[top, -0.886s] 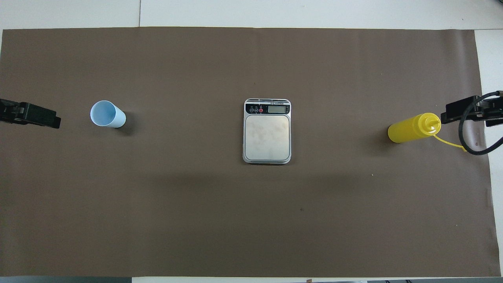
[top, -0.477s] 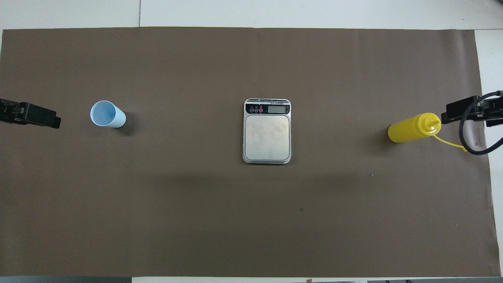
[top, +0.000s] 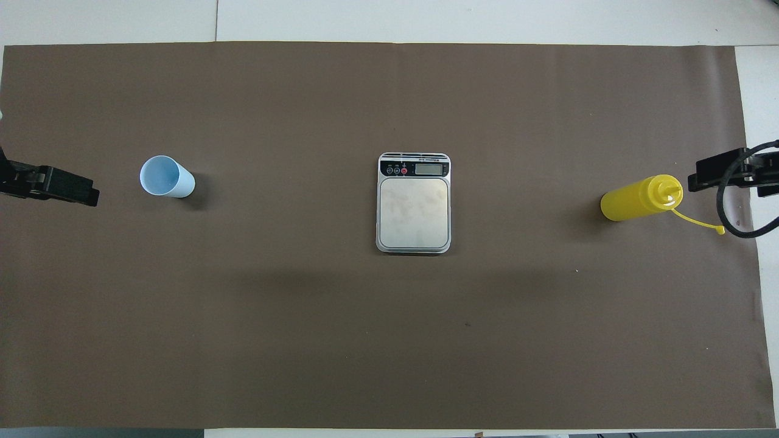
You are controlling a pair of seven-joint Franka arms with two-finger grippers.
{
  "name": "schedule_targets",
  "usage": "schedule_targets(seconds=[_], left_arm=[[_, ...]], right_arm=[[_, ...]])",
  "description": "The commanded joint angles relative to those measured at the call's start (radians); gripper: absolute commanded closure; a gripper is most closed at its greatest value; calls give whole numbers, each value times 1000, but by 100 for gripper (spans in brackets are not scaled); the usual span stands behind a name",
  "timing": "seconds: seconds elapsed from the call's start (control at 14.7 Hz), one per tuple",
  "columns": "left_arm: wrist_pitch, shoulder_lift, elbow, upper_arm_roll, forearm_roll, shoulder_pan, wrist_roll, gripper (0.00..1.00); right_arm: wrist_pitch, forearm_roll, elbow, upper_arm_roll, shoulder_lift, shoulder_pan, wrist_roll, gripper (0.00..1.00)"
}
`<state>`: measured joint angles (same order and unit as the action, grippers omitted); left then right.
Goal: Pour seasoning into cup on scale with both arms
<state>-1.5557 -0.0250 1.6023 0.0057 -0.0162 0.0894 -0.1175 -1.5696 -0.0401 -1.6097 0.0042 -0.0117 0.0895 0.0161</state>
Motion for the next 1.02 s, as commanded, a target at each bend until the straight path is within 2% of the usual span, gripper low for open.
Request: schedule_targets(seconds=[0.0,0.2,0.34,0.41,0.48,0.61,0.68,0.82,0.95], left_arm=[[-185,-58,163,8,21,12,-14,0],[-349,-30,257,8,21,12,-16,0],[-447,-7,312,7,21,13,-14,0],[-481,28,314,7,21,13,-14,0],[-509,58,312,7,21,13,-14,0],[-579,111,315,8,21,-2,-17,0],[-605,138,315,8,21,-13,-17,0],[-662,186,326,8,21,-29,-17,0],[-727,194,369,8,21,-62,-22,0]], right_arm=[[-21,-20,-9,2,-10,71,-2,0],[-43,-27,-3,5,-2,72,201,0],[-44,-96,-1,-1,7,111,327,0],[-27,-122,22,-3,31,146,352,0],[43,-133,107,-4,108,176,367,0],[196,-205,384,-3,327,267,381,0],[221,-214,460,-1,387,286,389,0],[221,-242,473,-7,426,323,407,0],[210,-354,465,-4,455,420,433,0]])
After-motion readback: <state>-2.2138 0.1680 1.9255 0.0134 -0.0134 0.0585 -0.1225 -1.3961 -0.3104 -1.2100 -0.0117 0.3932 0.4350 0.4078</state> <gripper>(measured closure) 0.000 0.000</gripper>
